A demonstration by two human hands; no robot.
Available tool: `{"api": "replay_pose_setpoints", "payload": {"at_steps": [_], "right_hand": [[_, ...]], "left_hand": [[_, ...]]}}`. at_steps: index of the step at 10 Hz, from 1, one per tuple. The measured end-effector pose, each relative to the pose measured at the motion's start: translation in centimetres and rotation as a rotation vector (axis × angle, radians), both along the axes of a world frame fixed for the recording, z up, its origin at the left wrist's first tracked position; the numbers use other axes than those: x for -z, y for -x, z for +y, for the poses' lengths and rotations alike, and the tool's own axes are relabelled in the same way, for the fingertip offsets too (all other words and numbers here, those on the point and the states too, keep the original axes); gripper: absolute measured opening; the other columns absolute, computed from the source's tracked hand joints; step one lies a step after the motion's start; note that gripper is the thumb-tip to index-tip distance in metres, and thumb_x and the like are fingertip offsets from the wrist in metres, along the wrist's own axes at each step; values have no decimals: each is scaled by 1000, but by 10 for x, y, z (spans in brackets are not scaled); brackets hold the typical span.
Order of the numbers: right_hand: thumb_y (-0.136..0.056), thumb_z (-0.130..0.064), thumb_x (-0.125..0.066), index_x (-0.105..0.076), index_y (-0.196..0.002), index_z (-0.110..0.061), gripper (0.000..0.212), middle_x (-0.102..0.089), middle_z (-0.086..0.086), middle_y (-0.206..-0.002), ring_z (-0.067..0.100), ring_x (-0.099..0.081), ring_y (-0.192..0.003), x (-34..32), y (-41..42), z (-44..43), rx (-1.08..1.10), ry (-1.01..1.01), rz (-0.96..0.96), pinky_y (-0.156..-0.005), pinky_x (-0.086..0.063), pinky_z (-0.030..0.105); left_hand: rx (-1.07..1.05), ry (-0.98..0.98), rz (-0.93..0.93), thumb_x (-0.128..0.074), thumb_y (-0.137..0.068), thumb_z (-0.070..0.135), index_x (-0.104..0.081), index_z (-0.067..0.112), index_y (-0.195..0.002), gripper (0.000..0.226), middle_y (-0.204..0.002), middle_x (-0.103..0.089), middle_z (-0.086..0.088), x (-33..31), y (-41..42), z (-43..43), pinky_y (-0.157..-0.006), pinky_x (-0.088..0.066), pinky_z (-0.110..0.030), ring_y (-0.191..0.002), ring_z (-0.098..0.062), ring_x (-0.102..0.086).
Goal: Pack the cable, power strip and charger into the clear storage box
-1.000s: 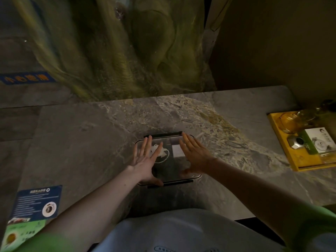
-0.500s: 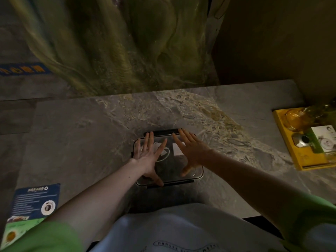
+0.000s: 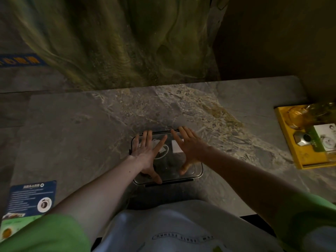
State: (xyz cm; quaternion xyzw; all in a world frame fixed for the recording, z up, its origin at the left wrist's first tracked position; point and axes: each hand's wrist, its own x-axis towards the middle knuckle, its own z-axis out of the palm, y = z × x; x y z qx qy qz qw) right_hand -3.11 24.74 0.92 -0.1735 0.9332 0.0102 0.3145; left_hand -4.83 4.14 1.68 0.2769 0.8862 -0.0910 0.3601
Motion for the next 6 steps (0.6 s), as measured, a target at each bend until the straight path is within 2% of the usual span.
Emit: {"api": "replay_pose_setpoints", "payload": {"at_steps": [2, 4, 5, 6], "right_hand": [[-40, -85, -69, 24, -148, -12, 160, 17, 23, -158, 40, 13, -147, -8, -4, -3, -19, -22, -1, -120, 3, 50], [-50, -81, -69, 21, -149, -13, 151, 24, 19, -157, 36, 20, -146, -18, -11, -1, -17, -20, -14, -117, 7, 47], [-59, -82, -63, 17, -151, -14, 139, 22, 18, -158, 33, 18, -147, -24, -12, -2, -16, -22, -12, -118, 5, 45], [-72, -82, -48, 5, -153, -19, 116, 8, 16, -162, 31, 7, -149, -39, -8, 0, 31, 11, -21, -120, -1, 46]], "left_hand": [[-18, -25, -10, -72, -34, 82, 41, 38, -135, 157, -145, 42, -24, -4, -3, -1, -109, 17, -59, -135, -40, 38], [-2, -77, 7, -66, -46, 84, 32, 34, -142, 146, -145, 44, -18, -7, -14, -13, -112, 9, -59, -134, -37, 40], [12, -65, 23, -60, -52, 86, 28, 31, -145, 139, -148, 41, -16, -10, -15, -19, -114, 10, -59, -137, -35, 37], [-30, -96, 19, -50, -64, 86, 21, 27, -148, 125, -154, 32, -12, -20, -12, -25, -116, 9, -54, -143, -30, 27]]}}
